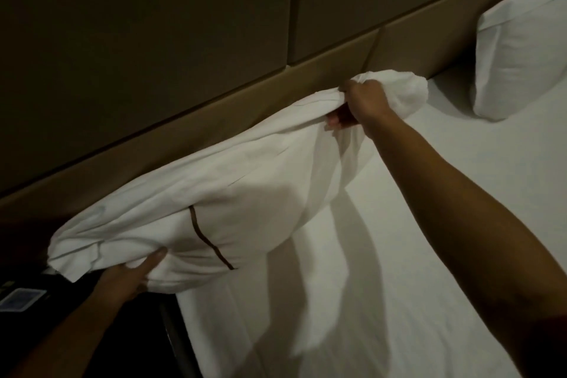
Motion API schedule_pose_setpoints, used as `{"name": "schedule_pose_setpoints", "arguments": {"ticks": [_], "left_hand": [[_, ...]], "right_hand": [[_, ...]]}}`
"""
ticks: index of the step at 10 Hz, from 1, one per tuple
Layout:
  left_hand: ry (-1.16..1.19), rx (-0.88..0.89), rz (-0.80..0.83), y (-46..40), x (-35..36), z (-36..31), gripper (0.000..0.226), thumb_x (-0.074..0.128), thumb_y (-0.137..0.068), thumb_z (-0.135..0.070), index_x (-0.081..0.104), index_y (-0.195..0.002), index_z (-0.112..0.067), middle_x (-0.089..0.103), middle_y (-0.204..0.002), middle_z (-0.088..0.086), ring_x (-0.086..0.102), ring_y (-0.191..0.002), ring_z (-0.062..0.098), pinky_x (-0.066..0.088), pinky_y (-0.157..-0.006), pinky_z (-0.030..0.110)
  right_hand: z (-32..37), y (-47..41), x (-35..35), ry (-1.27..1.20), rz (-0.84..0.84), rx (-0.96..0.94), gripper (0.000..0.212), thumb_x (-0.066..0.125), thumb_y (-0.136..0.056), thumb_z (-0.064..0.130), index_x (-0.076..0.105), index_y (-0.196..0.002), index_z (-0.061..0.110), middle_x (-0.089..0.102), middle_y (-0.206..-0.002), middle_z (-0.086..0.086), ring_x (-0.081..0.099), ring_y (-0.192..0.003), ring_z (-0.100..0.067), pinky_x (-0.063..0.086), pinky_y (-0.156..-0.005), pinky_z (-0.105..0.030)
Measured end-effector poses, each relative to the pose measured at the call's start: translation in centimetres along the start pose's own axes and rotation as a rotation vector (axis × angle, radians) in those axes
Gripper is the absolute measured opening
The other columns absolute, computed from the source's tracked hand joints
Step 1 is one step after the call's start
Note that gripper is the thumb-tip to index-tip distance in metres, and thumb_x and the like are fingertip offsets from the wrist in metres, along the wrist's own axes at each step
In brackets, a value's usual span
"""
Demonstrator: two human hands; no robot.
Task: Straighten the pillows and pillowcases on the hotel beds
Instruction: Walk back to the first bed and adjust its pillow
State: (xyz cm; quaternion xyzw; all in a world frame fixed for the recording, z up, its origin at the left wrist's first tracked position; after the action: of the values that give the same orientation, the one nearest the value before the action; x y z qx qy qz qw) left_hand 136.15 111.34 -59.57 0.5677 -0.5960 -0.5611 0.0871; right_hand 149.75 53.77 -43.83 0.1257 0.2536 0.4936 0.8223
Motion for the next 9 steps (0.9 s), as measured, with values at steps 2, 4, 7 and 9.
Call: {"name": "schedule_pose_setpoints", "arguments": {"ticks": [2,4,7,9], "left_hand": [[0.249,0.004,-0.044,2.6,-1.0,-1.9,0.095,0.088,-0.047,-0.070,0.061,-0.125,-0.023,0.066,-0.120,0.006,0.065,-0.108,0.031,0.057,-0.088,0.053],[0.504,0.237,-0.043,9.4,2.0,-9.4,0.096,0.086,-0.059,-0.047,0.047,-0.144,-0.030,0.058,-0.139,-0.003,0.057,-0.123,0.026,0.055,-0.092,0.052],[0.544,0.356,0.159,10.2,13.7,-23.6,0.091,0.064,-0.075,-0.068,0.040,-0.150,-0.024,0.054,-0.143,0.014,0.059,-0.120,0.035,0.048,-0.104,0.055],[0.153,-0.033,0.425,13.3,13.5,-21.1,0.090,0.041,-0.083,-0.079,0.073,-0.105,0.002,0.076,-0.098,0.023,0.074,-0.088,0.039,0.057,-0.073,0.041]], "right_hand": [[0.2,0.8,-1.6,-0.001,-0.057,0.015,0.024,0.046,-0.104,0.021,0.055,-0.088,0.006,0.072,-0.075,-0.025,0.074,-0.065,-0.039,0.064,-0.065,-0.049],[3.8,-1.1,-6.8,0.157,-0.131,0.012,0.034,0.048,-0.103,0.023,0.061,-0.079,0.002,0.074,-0.073,-0.022,0.075,-0.070,-0.035,0.063,-0.072,-0.042],[5.8,-7.8,-21.0,0.264,-0.302,-0.063,0.024,0.051,-0.098,0.018,0.066,-0.110,0.004,0.066,-0.103,-0.011,0.064,-0.073,-0.015,0.060,-0.075,-0.027],[0.0,-7.9,-22.7,0.205,-0.274,0.099,0.024,0.052,-0.091,0.048,0.064,-0.096,0.027,0.074,-0.080,0.001,0.071,-0.071,-0.015,0.046,-0.076,-0.035]]}}
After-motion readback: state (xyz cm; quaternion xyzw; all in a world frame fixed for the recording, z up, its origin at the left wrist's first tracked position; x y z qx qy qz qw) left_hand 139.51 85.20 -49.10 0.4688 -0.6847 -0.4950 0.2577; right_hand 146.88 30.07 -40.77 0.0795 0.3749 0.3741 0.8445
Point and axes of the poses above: each hand's wrist, its own y-axis away from the middle knuckle, its own x-axis out of the palm, z = x × y, the point moved 7 cm from there along -y, towards the middle knuckle
